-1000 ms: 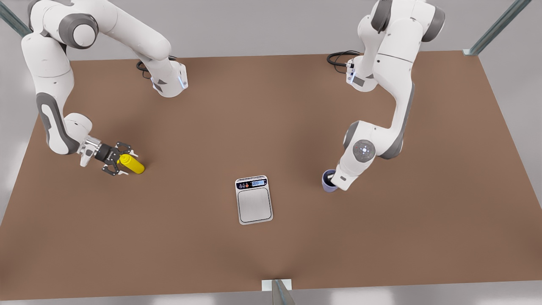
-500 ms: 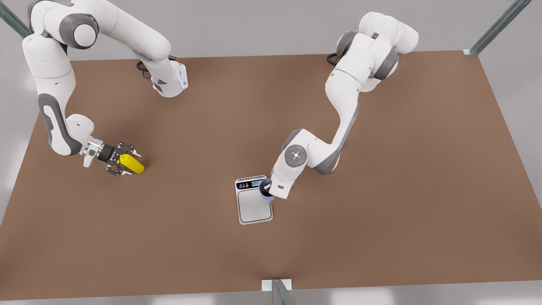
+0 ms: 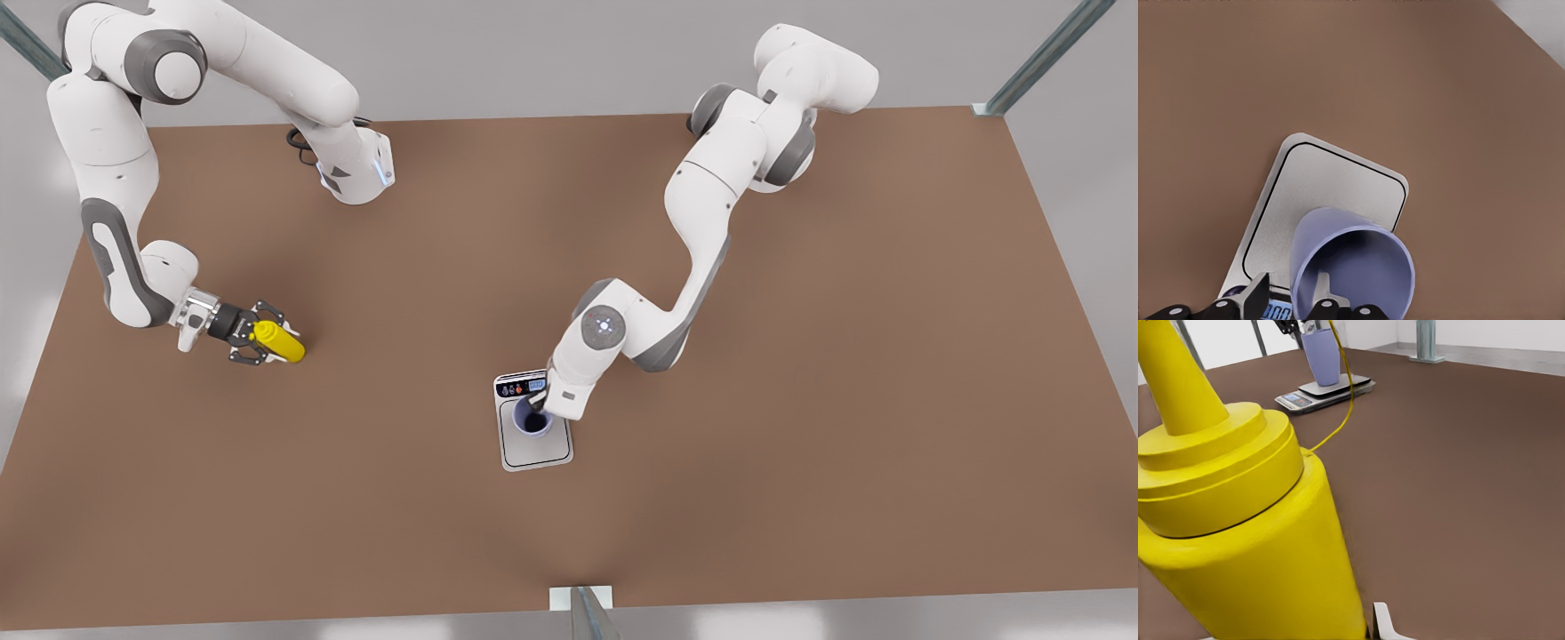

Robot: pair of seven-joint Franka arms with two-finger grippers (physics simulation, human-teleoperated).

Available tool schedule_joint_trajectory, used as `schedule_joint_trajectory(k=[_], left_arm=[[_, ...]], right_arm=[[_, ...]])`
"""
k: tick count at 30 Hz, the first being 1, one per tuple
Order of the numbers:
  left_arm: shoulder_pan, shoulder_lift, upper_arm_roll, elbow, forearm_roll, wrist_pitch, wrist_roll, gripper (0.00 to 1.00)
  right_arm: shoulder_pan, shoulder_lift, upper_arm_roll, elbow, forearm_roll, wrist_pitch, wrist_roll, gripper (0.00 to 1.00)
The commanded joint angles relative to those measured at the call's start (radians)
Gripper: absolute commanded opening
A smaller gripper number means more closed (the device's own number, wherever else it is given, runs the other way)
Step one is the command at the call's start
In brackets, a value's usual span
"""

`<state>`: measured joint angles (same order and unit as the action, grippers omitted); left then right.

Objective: Move cup to the weight, pick up sauce bottle, pour sauce

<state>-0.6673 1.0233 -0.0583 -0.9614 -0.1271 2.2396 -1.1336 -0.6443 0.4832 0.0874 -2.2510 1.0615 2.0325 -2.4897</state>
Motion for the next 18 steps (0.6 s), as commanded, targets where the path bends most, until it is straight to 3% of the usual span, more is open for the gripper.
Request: schedule_joint_trajectory(k=[1, 9, 10, 11, 12, 14, 15, 16, 17, 18], left_arm=[[0.000, 0.000, 0.000, 0.000, 0.000, 0.000, 0.000, 0.73], [0.011, -0.103, 0.003, -0.002, -0.008, -0.165, 0.014, 0.75], [0.038, -0.166, 0.017, -0.011, -0.003, -0.236, 0.055, 0.75], [0.176, -0.290, 0.034, -0.056, -0.011, -0.446, 0.260, 0.75], [0.285, -0.396, 0.051, -0.158, -0.009, -0.502, 0.428, 0.75], [0.319, -0.584, 0.293, -0.344, -0.032, -0.568, 0.856, 0.79], [0.321, -0.620, 0.377, -0.353, -0.034, -0.612, 0.983, 0.84], [0.406, -0.683, 0.362, -0.375, -0.026, -0.641, 1.016, 1.00], [0.534, -0.733, 0.232, -0.375, -0.014, -0.713, 0.999, 1.00], [0.546, -0.770, 0.204, -0.384, -0.014, -0.715, 1.016, 1.00]], right_arm=[[-0.002, 0.000, 0.000, -0.001, 0.000, 0.000, 0.000, 0.61], [-0.002, -0.002, 0.000, 0.005, 0.008, -0.011, 0.003, 0.61], [-0.002, -0.002, 0.000, 0.018, 0.014, -0.041, 0.011, 0.61], [-0.008, -0.005, 0.000, 0.024, 0.015, -0.055, 0.015, 0.60], [-0.009, -0.005, 0.000, 0.025, 0.020, -0.060, 0.015, 0.60], [-0.011, -0.009, 0.000, 0.033, 0.029, -0.075, 0.025, 0.60], [-0.009, -0.012, 0.000, 0.034, 0.031, -0.081, 0.037, 0.60], [0.000, -0.023, 0.000, 0.057, 0.031, -0.095, 0.080, 0.60], [0.003, -0.040, 0.002, 0.083, 0.029, -0.100, 0.141, 0.60], [0.032, -0.060, 0.003, 0.113, 0.026, -0.101, 0.199, 0.60]])
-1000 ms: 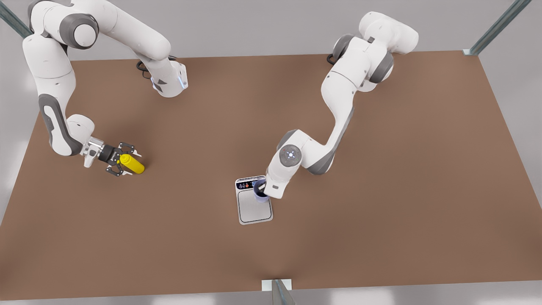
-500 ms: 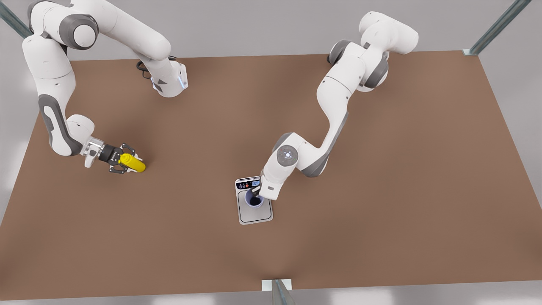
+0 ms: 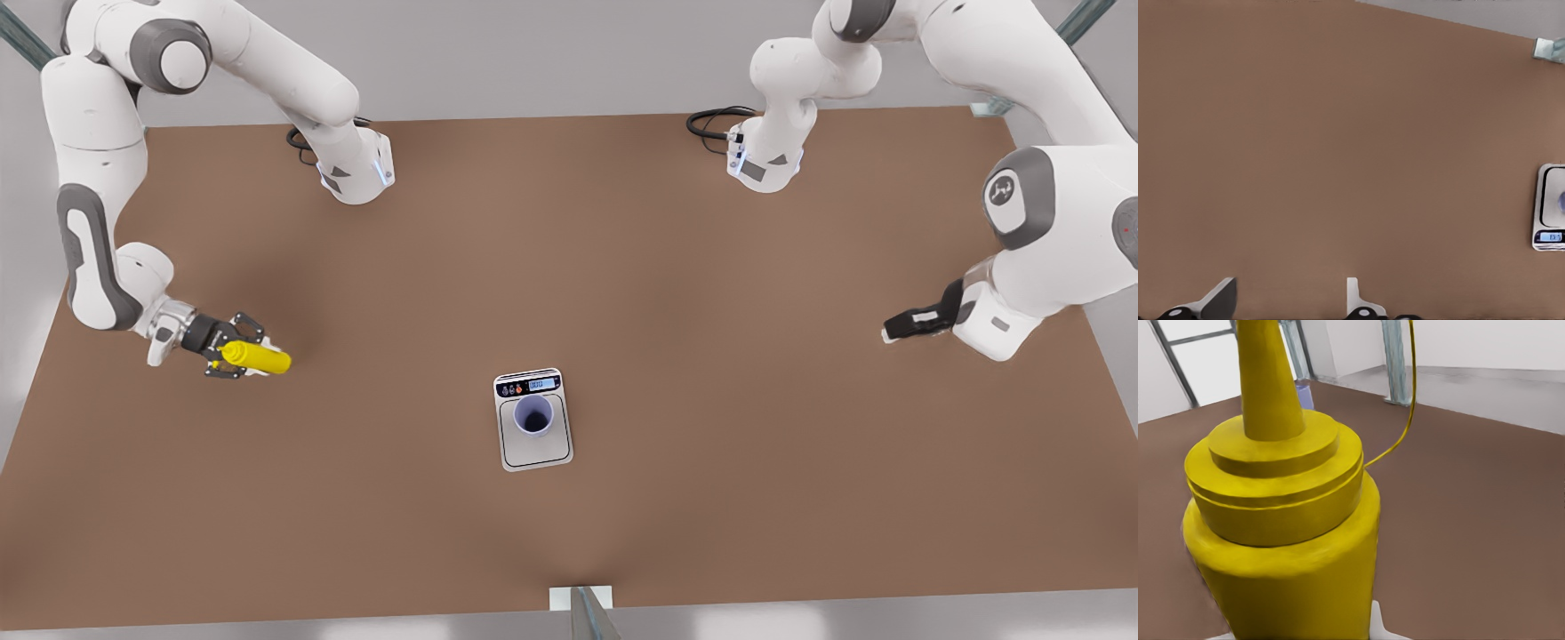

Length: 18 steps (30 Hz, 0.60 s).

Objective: Move cup to the weight, pick up sauce bottle, pour sauce

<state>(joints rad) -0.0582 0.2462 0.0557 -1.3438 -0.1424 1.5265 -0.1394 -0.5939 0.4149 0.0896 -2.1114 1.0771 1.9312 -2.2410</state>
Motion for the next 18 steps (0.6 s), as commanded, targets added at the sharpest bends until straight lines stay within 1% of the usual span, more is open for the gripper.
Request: schedule_joint_trajectory(k=[1, 2, 7, 8, 11, 12, 14, 18], left_arm=[[0.009, -0.005, -0.025, 0.000, 0.041, 0.000, -0.014, 1.00], [-0.018, -0.004, -0.028, 0.008, 0.122, -0.065, -0.028, 1.00], [-0.032, 0.001, -0.028, 0.021, 0.118, -0.055, -0.020, 1.00], [-0.031, 0.008, -0.030, 0.025, 0.110, -0.052, -0.012, 1.00], [-0.040, 0.018, -0.034, 0.025, 0.104, -0.039, -0.026, 1.00], [-0.055, 0.018, -0.034, 0.038, 0.109, -0.039, -0.048, 1.00], [-0.060, 0.019, -0.033, 0.038, 0.107, -0.037, -0.031, 1.00], [-0.060, 0.021, -0.031, 0.040, 0.112, -0.045, -0.028, 1.00]], right_arm=[[0.014, -0.004, -0.001, 0.014, -0.002, 0.000, 0.024, 0.60], [0.043, -0.016, -0.001, 0.060, -0.052, 0.005, 0.113, 0.60], [0.236, -0.065, -0.004, 0.203, -0.209, 0.074, 0.570, 0.60], [0.270, -0.067, -0.005, 0.209, -0.212, 0.107, 0.601, 0.60], [0.408, -0.077, -0.002, 0.340, -0.460, 0.146, 0.899, 0.60], [0.450, -0.076, -0.002, 0.363, -0.519, 0.172, 0.940, 0.60], [0.546, -0.076, -0.002, 0.384, -0.632, 0.238, 1.063, 0.60], [0.697, -0.071, -0.002, 0.419, -0.890, 0.298, 1.390, 0.60]])
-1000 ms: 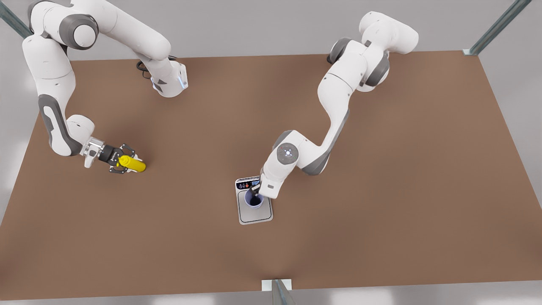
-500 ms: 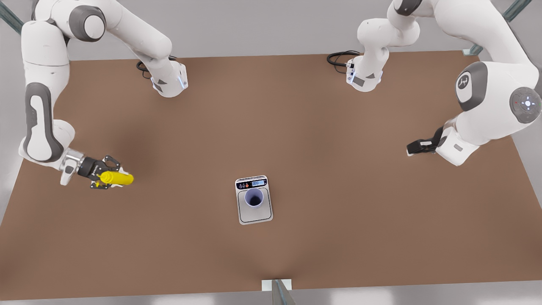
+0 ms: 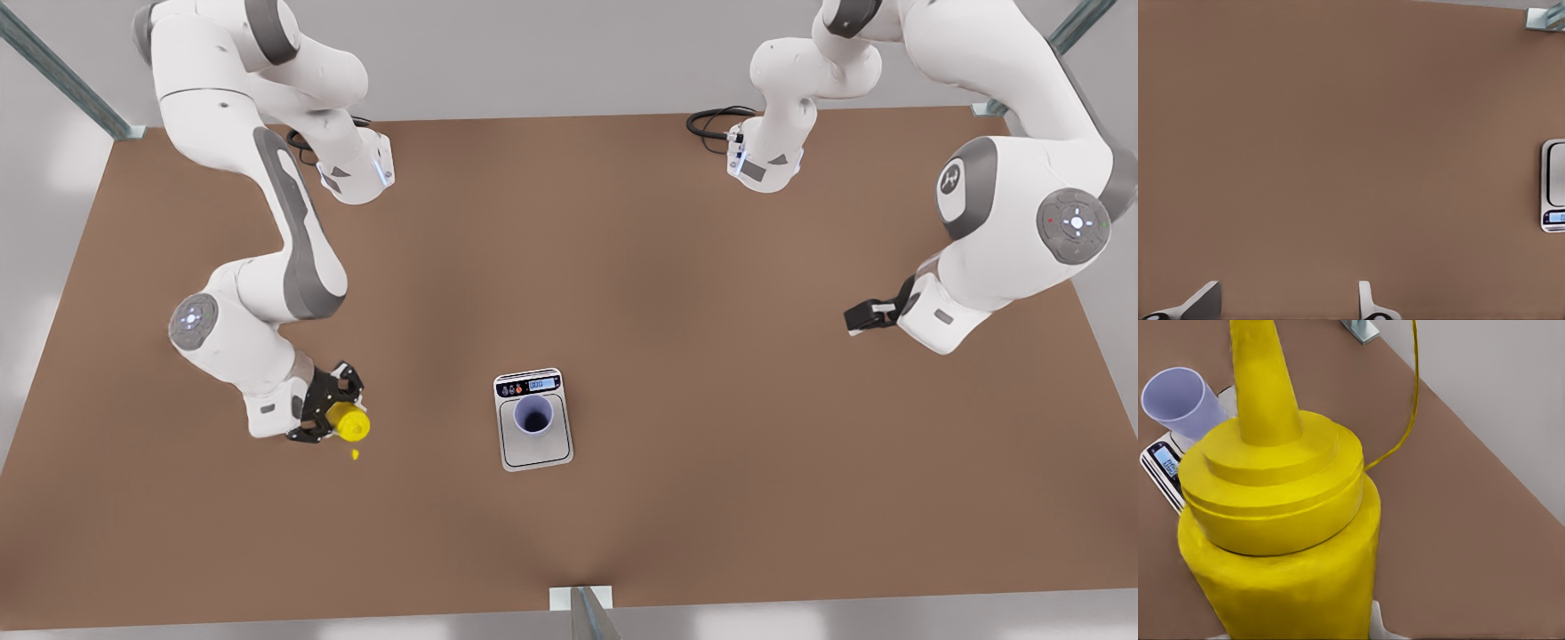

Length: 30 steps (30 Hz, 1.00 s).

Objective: Move cup to the weight, pick up sauce bottle, pour sauce

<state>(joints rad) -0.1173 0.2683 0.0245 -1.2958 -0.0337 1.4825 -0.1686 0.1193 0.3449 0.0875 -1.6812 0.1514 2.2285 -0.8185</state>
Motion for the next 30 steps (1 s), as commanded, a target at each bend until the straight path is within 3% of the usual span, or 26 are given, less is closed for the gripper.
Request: schedule_joint_trajectory(k=[1, 6, 9, 17, 24, 30], left_arm=[[0.001, 0.000, 0.000, 0.010, 0.001, -0.001, 0.001, 1.00], [0.007, 0.063, 0.011, 0.021, 0.018, 0.005, -0.005, 1.00], [0.002, 0.054, 0.009, 0.049, 0.021, 0.002, 0.090, 1.00], [0.007, 0.022, 0.025, 0.039, 0.066, 0.005, 0.120, 1.00], [0.002, 0.042, 0.015, 0.050, 0.061, 0.013, 0.112, 1.00], [0.002, 0.068, 0.023, 0.050, 0.061, 0.013, 0.110, 1.00]], right_arm=[[0.000, 0.000, 0.001, 0.003, -0.025, 0.000, 0.019, 0.60], [0.201, 0.022, 0.002, 0.046, -0.467, 0.017, 0.265, 0.60], [0.312, 0.104, 0.002, 0.159, -0.667, -0.032, 0.309, 0.60], [0.431, 0.192, 0.000, 0.215, -1.046, -0.156, 0.414, 0.60], [0.485, 0.270, 0.000, 0.201, -1.211, -0.286, 0.455, 0.60], [0.508, 0.302, 0.000, 0.196, -1.233, -0.326, 0.464, 0.60]])
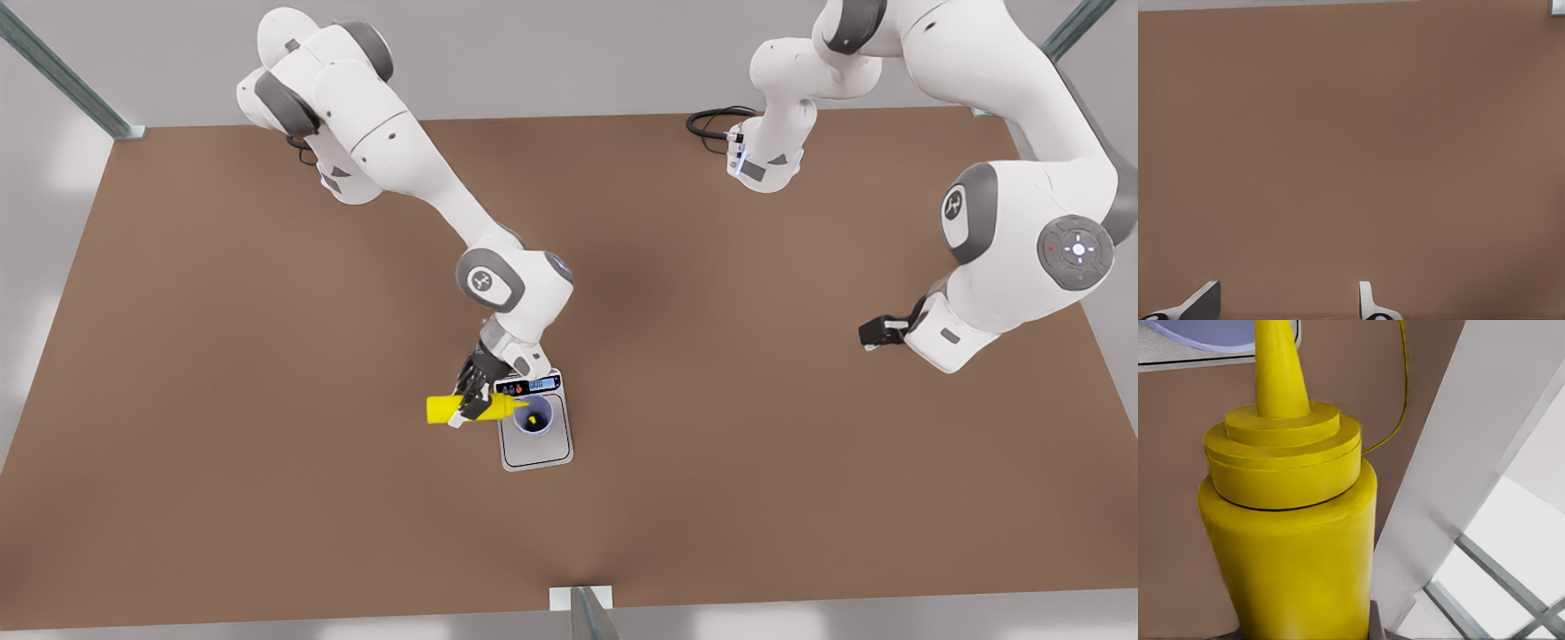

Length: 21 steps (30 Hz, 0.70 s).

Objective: Move cup to the weight, pick up sauce bottle, pour sauce

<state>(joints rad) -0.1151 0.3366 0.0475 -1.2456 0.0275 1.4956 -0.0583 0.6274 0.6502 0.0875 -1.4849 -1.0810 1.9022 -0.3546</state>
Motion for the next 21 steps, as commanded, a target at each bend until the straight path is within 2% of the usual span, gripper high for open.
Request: schedule_joint_trajectory(k=[1, 10, 21], left_arm=[[0.000, -0.001, 0.000, 0.000, 0.002, 0.000, 0.000, 1.00], [-0.002, -0.002, 0.000, 0.000, 0.005, 0.000, 0.000, 1.00], [0.000, 0.005, 0.000, 0.000, 0.003, 0.002, 0.002, 1.00]], right_arm=[[0.000, 0.000, 0.000, 0.000, -0.002, -0.003, -0.001, 0.60], [0.000, 0.048, -0.002, 0.005, -0.134, -0.029, 0.032, 0.61], [0.008, 0.065, -0.003, 0.006, -0.135, -0.041, 0.039, 0.61]])
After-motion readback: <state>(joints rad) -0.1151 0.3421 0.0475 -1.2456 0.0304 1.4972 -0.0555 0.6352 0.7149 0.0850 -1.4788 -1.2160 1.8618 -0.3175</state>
